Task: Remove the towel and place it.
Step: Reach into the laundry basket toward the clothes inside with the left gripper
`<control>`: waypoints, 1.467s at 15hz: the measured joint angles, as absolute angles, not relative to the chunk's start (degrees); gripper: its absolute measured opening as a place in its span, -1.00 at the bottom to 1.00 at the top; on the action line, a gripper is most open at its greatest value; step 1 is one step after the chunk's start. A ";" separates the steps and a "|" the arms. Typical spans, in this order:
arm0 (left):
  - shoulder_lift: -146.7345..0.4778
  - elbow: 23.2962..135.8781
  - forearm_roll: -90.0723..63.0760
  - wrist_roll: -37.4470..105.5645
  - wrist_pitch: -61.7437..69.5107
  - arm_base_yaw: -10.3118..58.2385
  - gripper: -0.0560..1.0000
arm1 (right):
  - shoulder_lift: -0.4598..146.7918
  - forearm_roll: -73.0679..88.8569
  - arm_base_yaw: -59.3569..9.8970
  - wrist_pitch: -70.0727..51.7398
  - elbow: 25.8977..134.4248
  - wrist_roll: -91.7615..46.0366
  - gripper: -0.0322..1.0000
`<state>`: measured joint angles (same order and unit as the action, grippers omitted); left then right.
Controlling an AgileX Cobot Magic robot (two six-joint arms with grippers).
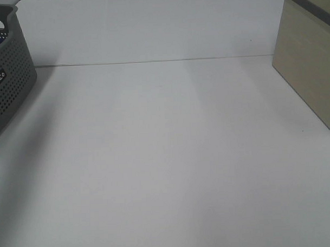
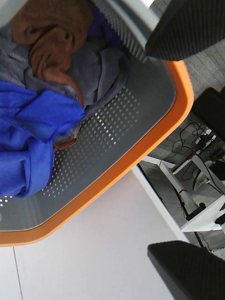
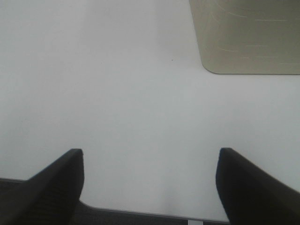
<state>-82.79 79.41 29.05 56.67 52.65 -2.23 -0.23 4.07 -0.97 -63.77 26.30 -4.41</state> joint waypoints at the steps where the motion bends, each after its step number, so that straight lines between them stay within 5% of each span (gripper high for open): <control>1: -87.49 83.08 29.45 56.95 52.25 -3.09 0.98 | -0.23 4.07 -0.97 -63.77 26.30 -4.41 0.54; 12: -118.95 88.69 36.67 63.37 36.84 -10.94 0.96 | -0.23 4.07 -0.97 -63.71 26.13 -4.41 0.54; 22: -125.42 97.23 30.60 67.72 35.92 -11.06 0.80 | -0.23 4.13 -0.97 -63.71 26.13 -4.41 0.54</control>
